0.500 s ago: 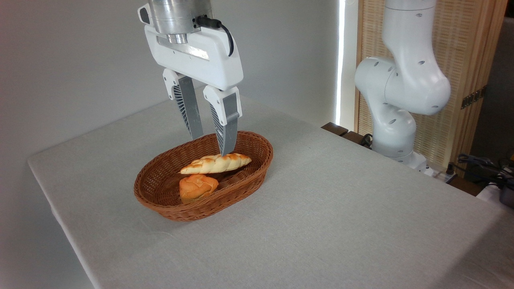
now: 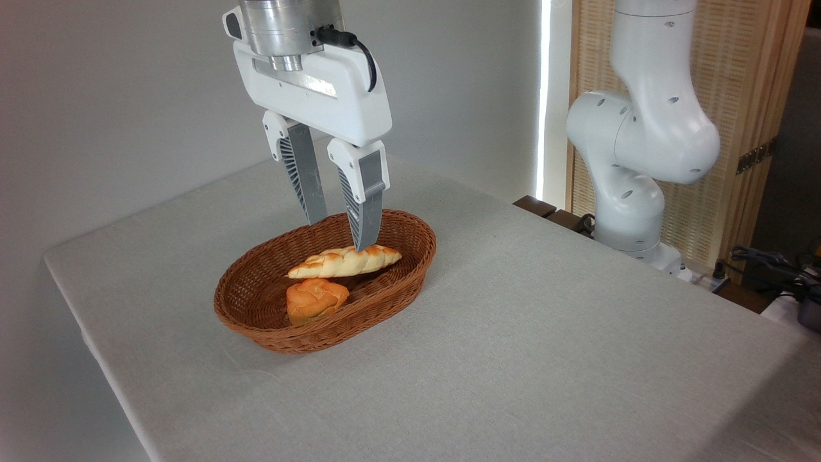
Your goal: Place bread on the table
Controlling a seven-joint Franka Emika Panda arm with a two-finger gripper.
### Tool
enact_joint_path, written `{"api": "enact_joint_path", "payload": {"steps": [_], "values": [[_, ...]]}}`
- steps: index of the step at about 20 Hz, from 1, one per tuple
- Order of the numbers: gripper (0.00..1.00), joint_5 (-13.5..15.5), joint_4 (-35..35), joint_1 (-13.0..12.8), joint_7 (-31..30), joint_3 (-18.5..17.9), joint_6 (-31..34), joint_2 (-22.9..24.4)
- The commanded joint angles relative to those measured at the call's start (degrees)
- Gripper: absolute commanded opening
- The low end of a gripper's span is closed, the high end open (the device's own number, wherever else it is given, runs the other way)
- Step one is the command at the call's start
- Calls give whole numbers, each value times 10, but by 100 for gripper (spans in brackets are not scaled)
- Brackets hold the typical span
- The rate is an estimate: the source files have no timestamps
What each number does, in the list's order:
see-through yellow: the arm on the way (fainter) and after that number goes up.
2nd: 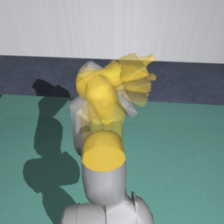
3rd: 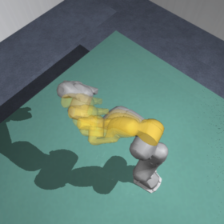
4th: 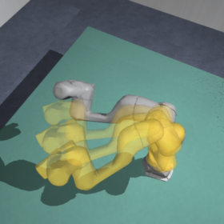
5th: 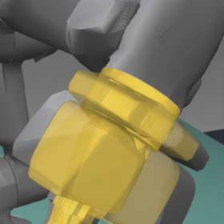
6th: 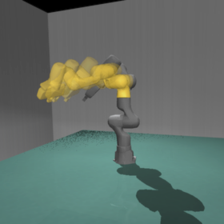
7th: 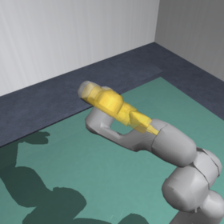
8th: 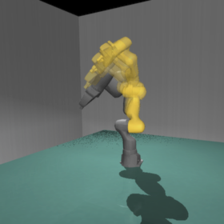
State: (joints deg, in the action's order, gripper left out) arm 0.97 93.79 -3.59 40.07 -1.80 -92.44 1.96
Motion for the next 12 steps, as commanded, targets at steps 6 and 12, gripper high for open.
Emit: {"api": "enact_joint_path", "payload": {"steps": [6,12], "values": [[100,15,3,-1,2,7,28,1],[100,18,44,-1,9,9,23,34]]}}
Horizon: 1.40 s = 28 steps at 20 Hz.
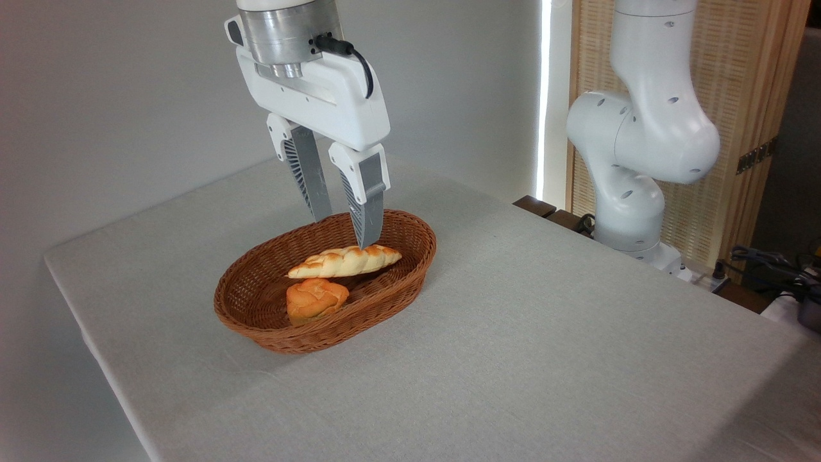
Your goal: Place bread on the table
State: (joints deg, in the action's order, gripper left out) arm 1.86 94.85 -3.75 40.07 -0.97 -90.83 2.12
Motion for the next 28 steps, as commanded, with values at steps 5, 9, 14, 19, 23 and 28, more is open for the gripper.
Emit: {"api": "enact_joint_path", "payload": {"steps": [5,9,14,19,23,28], "values": [[100,23,128,-1,9,31,-47,88],[100,35,214,-14,10,61,-127,126],[100,35,302,-17,9,132,-247,126],[100,32,330,-20,10,153,-287,115],[100,3,350,-21,11,160,-309,113],[94,-9,363,-23,11,170,-331,105]]}}
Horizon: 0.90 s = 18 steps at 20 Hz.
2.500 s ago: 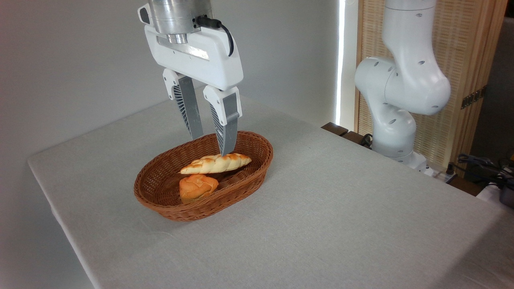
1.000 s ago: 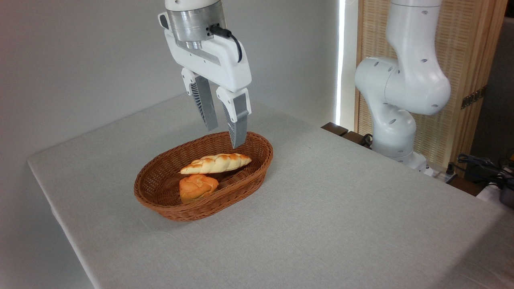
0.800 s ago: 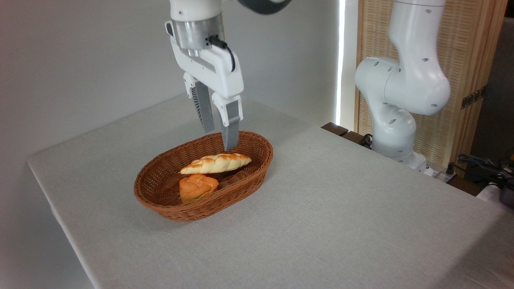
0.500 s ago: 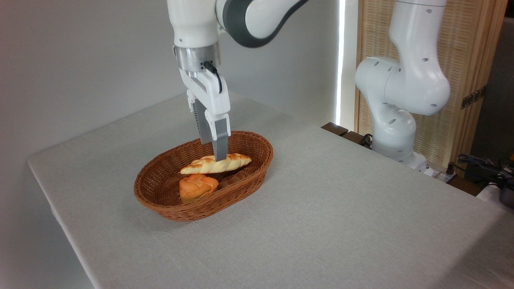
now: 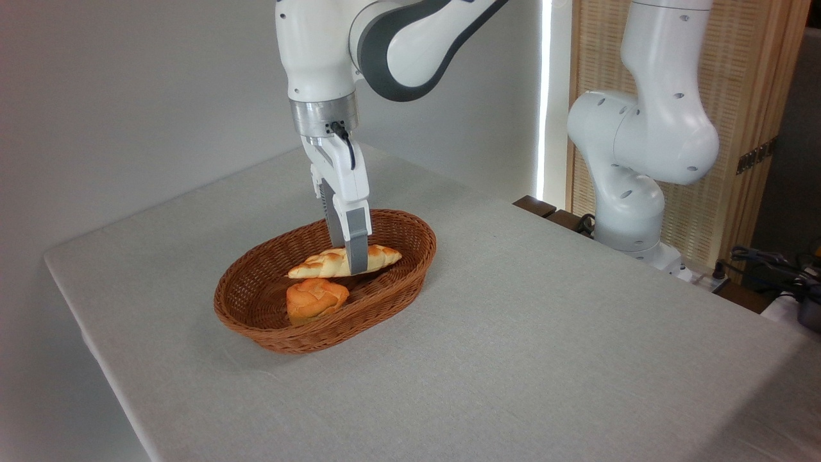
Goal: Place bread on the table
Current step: 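Lower the open gripper onto the long bread roll and close on it, then lift the bread roll out of the basket and over its rim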
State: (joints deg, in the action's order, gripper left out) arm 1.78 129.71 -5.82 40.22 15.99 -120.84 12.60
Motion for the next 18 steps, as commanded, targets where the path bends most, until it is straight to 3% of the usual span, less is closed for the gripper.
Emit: {"api": "enact_joint_path", "payload": {"steps": [1,3,5,15,18], "values": [[83,-13,15,-2,9,0,-40,-5],[55,-34,15,-2,8,0,-47,-14],[38,-41,15,0,8,0,-48,-19],[36,-44,8,3,7,-1,-47,-24],[36,-39,-23,3,-3,-7,-16,-25]]}}
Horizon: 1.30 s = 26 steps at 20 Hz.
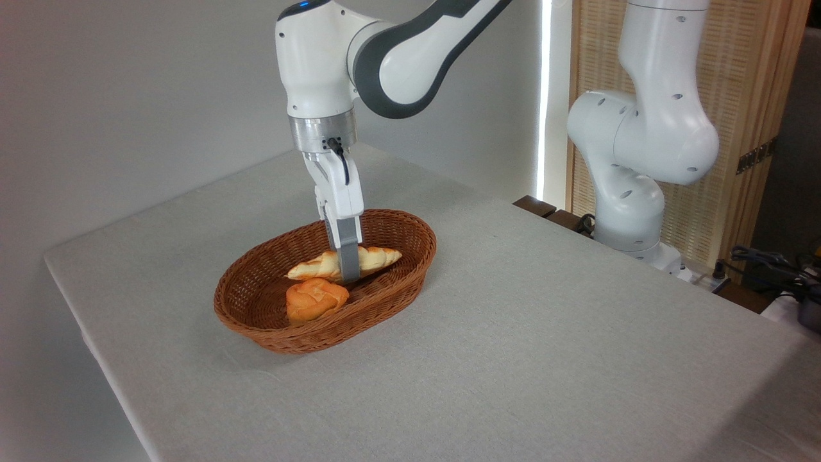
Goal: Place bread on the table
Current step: 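Lift the bread roll out of the basket and over its rim, then lower the bread roll onto the table beside the basket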
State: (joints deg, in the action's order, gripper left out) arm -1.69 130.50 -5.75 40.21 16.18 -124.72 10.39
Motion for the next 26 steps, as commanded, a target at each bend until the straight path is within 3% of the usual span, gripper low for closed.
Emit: {"api": "enact_joint_path", "payload": {"steps": [1,5,9,15,18,21,23,24,26], "values": [[36,-3,-54,2,-4,-11,59,-6],[36,-2,-172,2,3,-44,233,-38],[36,-3,-212,1,24,-94,265,-43],[36,-11,-217,1,82,-161,162,-97],[36,-40,-217,3,99,-172,124,-121],[36,-44,-216,3,98,-180,94,-134],[43,-44,-214,2,98,-179,79,-150],[53,-44,-213,2,98,-179,58,-157],[57,-46,-208,2,103,-180,15,-165]]}}
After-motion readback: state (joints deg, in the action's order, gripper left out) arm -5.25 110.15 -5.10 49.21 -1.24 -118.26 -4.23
